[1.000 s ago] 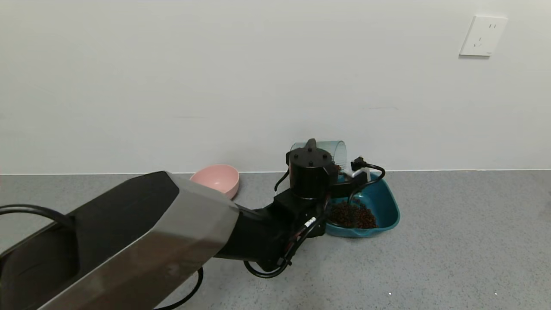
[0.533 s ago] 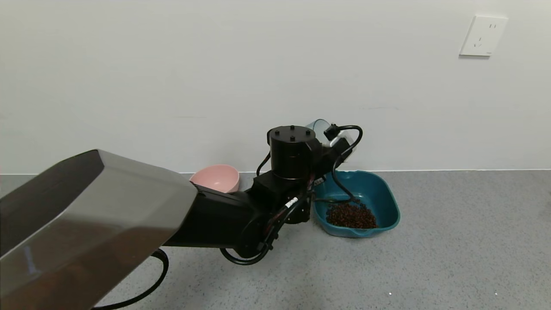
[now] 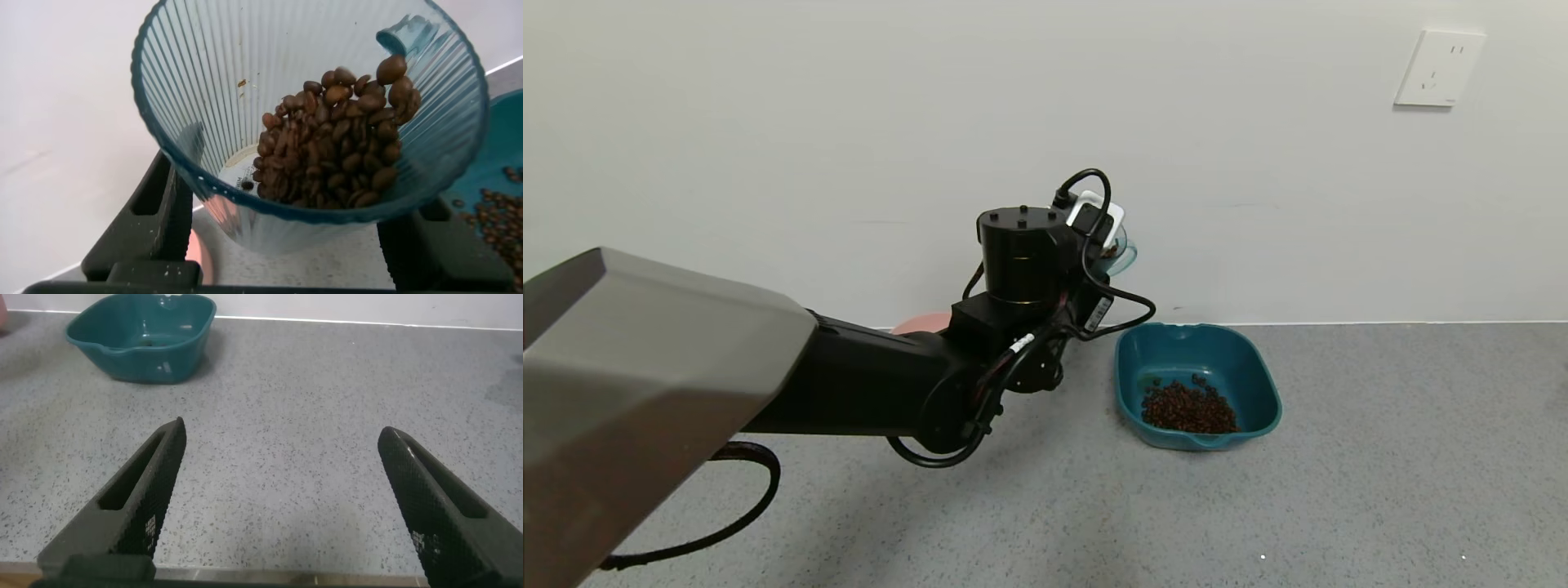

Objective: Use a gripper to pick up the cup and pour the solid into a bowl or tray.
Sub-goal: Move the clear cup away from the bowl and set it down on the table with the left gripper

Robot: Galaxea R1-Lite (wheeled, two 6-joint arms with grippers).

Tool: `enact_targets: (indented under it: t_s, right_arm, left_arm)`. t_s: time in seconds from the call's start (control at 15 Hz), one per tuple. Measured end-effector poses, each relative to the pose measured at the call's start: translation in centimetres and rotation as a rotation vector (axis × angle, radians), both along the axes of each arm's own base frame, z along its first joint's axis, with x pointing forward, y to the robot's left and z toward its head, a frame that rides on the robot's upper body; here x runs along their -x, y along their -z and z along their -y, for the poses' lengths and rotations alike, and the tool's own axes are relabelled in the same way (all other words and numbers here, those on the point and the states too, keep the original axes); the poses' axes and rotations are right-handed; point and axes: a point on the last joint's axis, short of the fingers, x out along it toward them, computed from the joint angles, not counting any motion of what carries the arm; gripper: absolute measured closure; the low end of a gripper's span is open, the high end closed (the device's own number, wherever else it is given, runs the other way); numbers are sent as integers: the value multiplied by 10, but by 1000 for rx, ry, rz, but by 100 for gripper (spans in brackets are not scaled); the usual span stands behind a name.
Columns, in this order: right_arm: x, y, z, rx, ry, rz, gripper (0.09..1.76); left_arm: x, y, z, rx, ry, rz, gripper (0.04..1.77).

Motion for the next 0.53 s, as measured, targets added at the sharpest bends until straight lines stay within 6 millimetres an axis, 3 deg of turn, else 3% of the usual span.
enact_targets:
  t_s: [0.27,0.53]
  right_arm:
    - [0,0,0,0,0,0,14]
    - [0,0,0,0,0,0,14]
  left_arm:
    - [-2,11,-24,100,73,-81,53]
    - [6,25,-54,148,258,-197,53]
